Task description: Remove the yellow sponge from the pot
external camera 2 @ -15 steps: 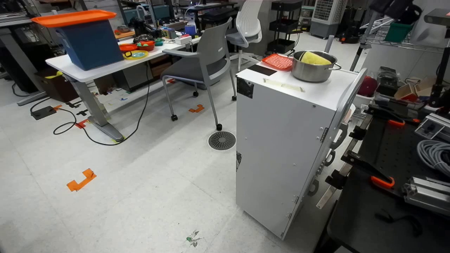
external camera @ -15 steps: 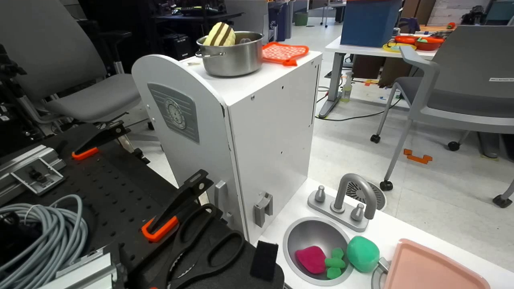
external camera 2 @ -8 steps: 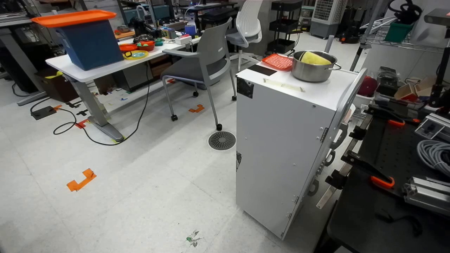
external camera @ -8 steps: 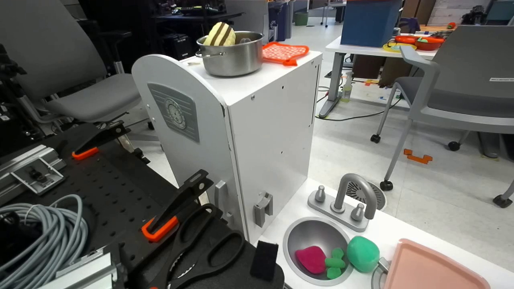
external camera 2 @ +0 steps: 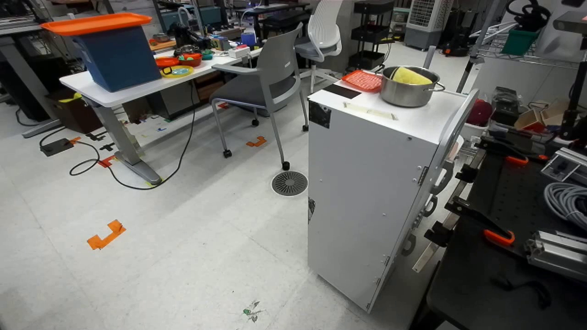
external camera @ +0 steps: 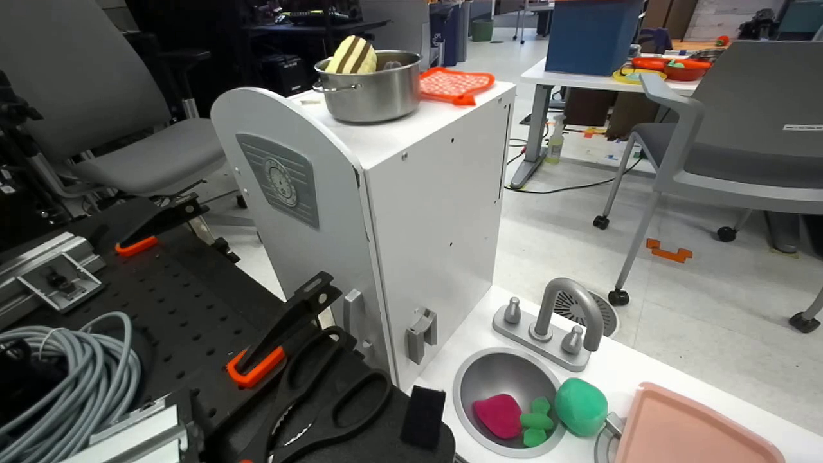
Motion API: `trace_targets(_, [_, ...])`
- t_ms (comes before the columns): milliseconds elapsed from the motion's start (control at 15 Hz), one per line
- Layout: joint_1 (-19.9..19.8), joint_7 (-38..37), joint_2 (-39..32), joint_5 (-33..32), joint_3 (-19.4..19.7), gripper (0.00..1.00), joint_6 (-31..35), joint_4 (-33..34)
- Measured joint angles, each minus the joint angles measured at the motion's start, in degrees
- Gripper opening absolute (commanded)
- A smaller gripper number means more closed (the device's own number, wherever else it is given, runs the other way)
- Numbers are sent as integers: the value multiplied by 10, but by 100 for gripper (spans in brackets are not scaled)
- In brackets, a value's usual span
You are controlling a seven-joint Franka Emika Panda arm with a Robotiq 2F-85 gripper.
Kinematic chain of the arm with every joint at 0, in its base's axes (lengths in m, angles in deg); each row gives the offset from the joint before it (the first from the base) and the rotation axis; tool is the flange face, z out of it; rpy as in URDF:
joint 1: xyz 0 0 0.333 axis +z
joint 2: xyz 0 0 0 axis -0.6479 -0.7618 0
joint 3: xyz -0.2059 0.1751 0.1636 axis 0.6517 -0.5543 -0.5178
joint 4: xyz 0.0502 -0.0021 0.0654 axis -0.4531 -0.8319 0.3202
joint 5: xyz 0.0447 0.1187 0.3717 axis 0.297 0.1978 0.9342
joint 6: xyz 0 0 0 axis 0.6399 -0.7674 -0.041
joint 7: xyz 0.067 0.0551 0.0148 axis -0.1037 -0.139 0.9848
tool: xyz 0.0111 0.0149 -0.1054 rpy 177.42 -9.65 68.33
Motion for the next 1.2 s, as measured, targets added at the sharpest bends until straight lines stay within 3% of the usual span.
trace_targets(267, [-48,-3,-60,-31,-1,100,-53,-2])
trace_targets(600, [-92,-3,-123,-55,1,100,-63,19])
trace_targets(1200, [-89,28,-126,-92,-5,100,-122,118])
